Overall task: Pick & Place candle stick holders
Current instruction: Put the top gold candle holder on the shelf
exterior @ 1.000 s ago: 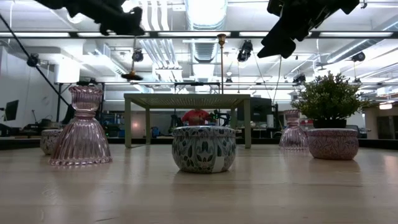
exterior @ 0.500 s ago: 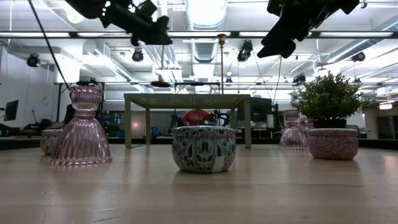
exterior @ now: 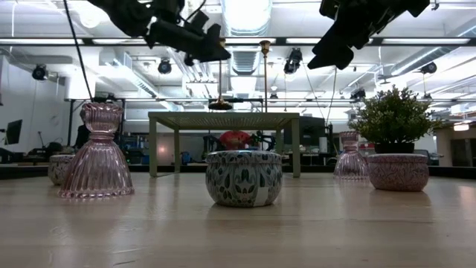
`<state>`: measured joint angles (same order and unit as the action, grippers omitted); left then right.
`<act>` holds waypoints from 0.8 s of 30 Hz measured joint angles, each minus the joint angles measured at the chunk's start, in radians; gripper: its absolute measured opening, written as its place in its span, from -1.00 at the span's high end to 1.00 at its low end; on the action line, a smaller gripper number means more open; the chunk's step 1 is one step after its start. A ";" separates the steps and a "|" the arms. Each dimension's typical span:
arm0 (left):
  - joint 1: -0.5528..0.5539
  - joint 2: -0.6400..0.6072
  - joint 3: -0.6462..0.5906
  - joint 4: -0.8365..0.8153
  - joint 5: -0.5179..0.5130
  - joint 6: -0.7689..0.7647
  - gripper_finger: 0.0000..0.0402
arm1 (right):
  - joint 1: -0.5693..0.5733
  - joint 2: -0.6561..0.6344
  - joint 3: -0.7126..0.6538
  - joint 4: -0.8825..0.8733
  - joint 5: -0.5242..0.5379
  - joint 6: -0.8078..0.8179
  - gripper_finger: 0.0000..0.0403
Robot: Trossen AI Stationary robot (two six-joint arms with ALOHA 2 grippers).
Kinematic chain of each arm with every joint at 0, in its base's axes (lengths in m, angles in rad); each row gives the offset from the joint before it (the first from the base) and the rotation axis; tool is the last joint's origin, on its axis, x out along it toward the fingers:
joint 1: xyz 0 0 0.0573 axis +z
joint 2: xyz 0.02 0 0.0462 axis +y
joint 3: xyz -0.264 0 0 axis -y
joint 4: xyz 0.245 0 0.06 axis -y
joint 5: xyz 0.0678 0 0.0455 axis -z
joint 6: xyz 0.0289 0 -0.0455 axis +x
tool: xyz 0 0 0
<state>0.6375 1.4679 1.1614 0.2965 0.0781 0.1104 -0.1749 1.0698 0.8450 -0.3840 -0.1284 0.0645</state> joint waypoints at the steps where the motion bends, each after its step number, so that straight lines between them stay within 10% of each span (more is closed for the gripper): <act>1: 0.000 0.013 0.012 0.002 0.017 0.000 0.59 | 0.000 0.000 0.000 0.000 0.000 -0.008 -0.21; 24: 0.042 0.190 0.147 0.003 0.139 0.004 0.59 | 0.000 0.000 0.000 0.000 0.000 -0.024 -0.21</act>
<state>0.6792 1.6582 1.3083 0.2990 0.2167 0.1146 -0.1749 1.0698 0.8448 -0.3841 -0.1287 0.0406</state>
